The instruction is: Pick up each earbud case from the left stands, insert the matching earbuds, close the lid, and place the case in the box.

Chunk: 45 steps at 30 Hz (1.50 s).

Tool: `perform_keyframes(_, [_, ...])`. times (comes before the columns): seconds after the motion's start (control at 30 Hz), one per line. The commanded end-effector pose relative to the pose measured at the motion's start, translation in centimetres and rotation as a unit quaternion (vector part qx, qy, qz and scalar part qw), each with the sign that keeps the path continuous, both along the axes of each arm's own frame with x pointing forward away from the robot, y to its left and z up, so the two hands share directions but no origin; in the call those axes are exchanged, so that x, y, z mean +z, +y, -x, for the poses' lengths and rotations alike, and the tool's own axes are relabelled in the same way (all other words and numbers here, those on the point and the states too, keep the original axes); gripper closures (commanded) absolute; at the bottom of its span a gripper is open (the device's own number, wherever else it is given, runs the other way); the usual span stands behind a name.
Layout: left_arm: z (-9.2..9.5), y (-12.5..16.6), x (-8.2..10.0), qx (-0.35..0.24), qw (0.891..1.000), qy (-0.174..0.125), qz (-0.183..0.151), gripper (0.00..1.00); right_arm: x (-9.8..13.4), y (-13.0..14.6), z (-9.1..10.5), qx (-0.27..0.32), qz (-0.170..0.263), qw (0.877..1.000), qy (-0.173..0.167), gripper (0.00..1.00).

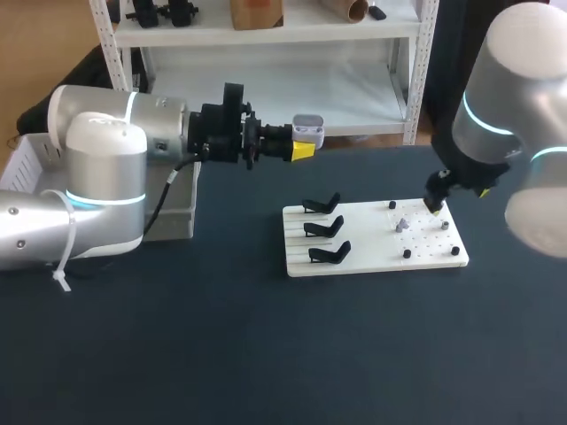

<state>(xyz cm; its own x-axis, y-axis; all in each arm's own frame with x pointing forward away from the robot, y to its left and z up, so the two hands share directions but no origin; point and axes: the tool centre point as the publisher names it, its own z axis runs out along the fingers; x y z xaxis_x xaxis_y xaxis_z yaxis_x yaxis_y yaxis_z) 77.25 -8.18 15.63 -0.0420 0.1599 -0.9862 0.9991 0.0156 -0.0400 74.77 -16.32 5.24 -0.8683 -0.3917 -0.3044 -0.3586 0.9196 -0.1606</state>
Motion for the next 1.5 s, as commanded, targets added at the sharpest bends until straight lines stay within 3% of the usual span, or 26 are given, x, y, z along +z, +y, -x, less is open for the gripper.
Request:
perform_keyframes(0.03, [0.1, 0.0, 0.0, 0.001, 1.0, -0.001, 0.001, 1.0, -0.6, 0.7, -1.7, 0.008, 0.004, 1.0, 0.028, 0.25])
perform_keyframes(0.37, [0.1, 0.0, 0.0, 0.001, 1.0, -0.001, 0.001, 1.0, -1.6, 1.1, -2.5, 0.02, 0.003, 0.999, 0.047, 0.19])
perform_keyframes(0.43, [0.1, 0.0, 0.0, 0.001, 1.0, -0.001, 0.001, 1.0, -2.4, 0.6, -2.9, 0.021, 0.005, 0.998, 0.052, 0.24])
perform_keyframes(0.57, [0.1, 0.0, 0.0, 0.001, 1.0, -0.001, 0.001, 1.0, -2.9, 0.3, -3.0, 0.018, 0.007, 0.998, 0.057, 0.47])
perform_keyframes(0.63, [0.1, 0.0, 0.0, 0.001, 1.0, -0.001, 0.001, 1.0, -3.1, 0.2, -3.0, 0.017, 0.008, 0.998, 0.058, 0.53])
perform_keyframes(1.5, [0.1, 0.0, 0.0, 0.001, 1.0, -0.001, 0.001, 1.0, -2.9, 0.7, -3.7, 0.018, 0.017, 0.998, 0.053, 0.65])
